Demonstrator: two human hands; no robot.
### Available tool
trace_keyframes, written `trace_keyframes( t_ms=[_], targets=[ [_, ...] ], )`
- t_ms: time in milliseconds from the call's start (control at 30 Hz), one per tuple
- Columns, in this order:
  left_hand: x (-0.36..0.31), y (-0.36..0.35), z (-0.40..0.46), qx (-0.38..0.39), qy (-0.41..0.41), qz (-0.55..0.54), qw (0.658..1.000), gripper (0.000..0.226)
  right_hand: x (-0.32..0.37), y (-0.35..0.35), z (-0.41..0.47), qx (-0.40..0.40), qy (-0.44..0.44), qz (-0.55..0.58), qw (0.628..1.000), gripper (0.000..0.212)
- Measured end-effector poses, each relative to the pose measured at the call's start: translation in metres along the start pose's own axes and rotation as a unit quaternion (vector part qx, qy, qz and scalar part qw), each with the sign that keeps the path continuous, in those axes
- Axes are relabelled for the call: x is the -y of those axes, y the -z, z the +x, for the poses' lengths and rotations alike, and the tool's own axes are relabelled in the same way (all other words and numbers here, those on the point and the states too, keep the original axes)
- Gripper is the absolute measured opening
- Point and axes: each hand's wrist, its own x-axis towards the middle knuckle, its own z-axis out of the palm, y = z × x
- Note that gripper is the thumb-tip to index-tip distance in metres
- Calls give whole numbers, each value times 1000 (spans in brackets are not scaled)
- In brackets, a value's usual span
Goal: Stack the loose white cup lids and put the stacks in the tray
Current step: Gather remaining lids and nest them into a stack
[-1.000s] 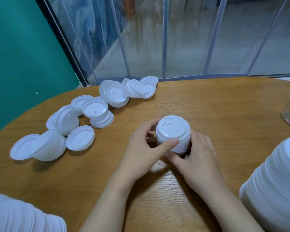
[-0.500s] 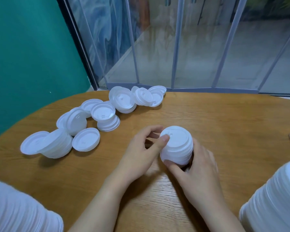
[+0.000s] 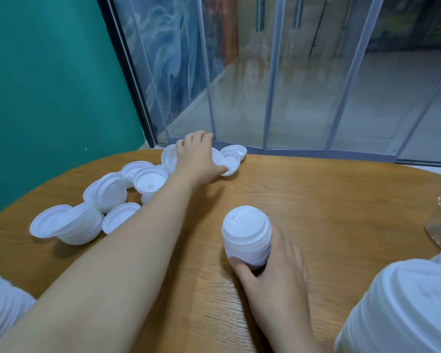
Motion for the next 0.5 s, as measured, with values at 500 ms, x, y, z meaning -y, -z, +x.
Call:
trace_keyframes(
  t_ms=[500],
  targets=[
    [-14,20,-16,-55,35,-81,995,58,3,1,-1,5,-5,5,1000,79]
  ],
)
